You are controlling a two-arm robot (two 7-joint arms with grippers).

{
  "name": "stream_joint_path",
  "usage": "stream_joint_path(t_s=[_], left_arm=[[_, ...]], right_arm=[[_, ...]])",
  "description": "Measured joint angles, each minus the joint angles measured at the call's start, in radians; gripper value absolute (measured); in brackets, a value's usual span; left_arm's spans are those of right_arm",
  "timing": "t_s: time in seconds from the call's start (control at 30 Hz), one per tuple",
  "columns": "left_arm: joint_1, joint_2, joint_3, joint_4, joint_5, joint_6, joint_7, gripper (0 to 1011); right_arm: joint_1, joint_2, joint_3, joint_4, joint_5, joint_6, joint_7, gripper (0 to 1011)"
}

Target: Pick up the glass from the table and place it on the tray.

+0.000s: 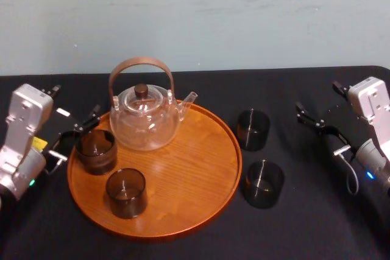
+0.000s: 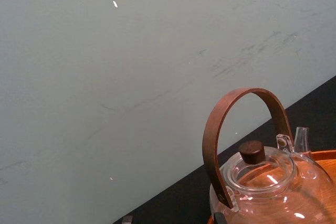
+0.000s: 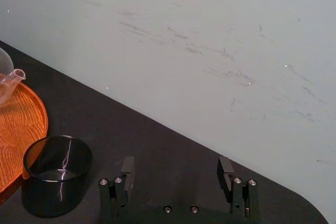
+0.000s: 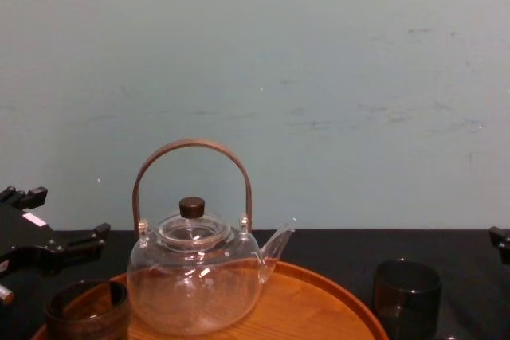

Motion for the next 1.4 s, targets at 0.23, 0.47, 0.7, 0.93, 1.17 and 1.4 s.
stream_joint_path(t_s=[0.23, 0.47, 0.7, 0.93, 1.17, 1.4], left_arm=[[0.0, 0.0, 0.0, 0.0, 0.0, 0.0, 0.0, 1001], [0.0, 0.0, 0.0, 0.0, 0.0, 0.0, 0.0, 1001], [0.0, 0.0, 0.0, 0.0, 0.0, 0.0, 0.0, 1001], [0.0, 0.0, 0.0, 0.0, 0.0, 0.0, 0.0, 1001], [0.0, 0.0, 0.0, 0.0, 0.0, 0.0, 0.0, 1002], [0.0, 0.0, 0.0, 0.0, 0.0, 0.0, 0.0, 1001]], right_arm=[[0.0, 0.0, 0.0, 0.0, 0.0, 0.0, 0.0, 1002], [0.0, 0.0, 0.0, 0.0, 0.0, 0.0, 0.0, 1002], [0.0, 0.0, 0.0, 0.0, 0.0, 0.0, 0.0, 1002], [0.0, 0.0, 0.0, 0.0, 0.0, 0.0, 0.0, 1002], [0.0, 0.0, 0.0, 0.0, 0.0, 0.0, 0.0, 1002], [0.0, 0.0, 0.0, 0.0, 0.0, 0.0, 0.0, 1002]])
